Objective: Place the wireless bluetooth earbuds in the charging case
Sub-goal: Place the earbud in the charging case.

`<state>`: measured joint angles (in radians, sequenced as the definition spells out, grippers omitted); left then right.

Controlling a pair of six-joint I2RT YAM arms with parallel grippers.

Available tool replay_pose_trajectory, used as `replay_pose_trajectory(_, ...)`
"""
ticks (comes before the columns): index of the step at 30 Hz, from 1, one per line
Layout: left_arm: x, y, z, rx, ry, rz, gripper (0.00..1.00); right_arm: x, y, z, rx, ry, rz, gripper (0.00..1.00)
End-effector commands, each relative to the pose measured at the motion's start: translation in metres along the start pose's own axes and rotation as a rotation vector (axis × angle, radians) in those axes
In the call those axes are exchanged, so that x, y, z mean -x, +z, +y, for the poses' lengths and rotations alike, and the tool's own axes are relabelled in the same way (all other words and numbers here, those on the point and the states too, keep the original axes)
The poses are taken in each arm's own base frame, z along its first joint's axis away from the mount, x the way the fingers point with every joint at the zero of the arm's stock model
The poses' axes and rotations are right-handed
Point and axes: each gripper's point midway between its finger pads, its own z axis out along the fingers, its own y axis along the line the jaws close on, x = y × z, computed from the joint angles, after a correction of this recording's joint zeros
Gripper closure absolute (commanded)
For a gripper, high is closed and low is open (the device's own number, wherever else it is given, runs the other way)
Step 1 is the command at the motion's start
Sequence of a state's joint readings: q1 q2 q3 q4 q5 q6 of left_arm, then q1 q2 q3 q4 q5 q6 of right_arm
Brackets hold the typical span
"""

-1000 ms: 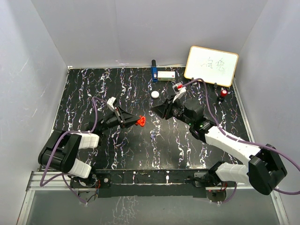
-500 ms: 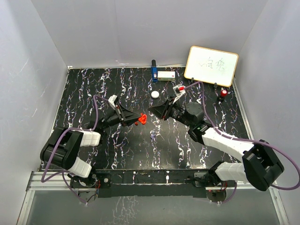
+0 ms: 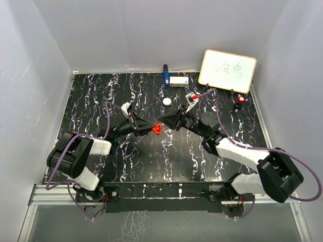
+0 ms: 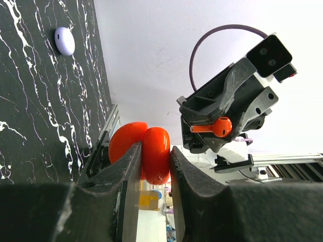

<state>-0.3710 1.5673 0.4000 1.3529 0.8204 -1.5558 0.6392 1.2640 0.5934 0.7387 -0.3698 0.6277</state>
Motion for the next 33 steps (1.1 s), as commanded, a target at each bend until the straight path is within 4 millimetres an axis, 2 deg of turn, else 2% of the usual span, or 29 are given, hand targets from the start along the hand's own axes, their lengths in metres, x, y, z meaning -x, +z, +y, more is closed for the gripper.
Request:
replay_pose_trajectory(1, 0.002, 0.005, -0.033, -0.106, 0.099, 0.002, 1.00, 0.008, 0.000, 0.008, 0.052, -0.027, -0.041, 1.00)
replay_pose_trajectory(25, 0.003, 0.007, -0.037, -0.113, 0.105, -0.003, 1.00, -0.010, -0.007, 0.012, 0.097, 0.002, 0.003, 1.00)
replay_pose_trajectory(33, 0.001, 0.006, -0.039, -0.115, 0.109, 0.005, 1.00, -0.010, -0.006, 0.009, 0.088, 0.000, -0.004, 1.00)
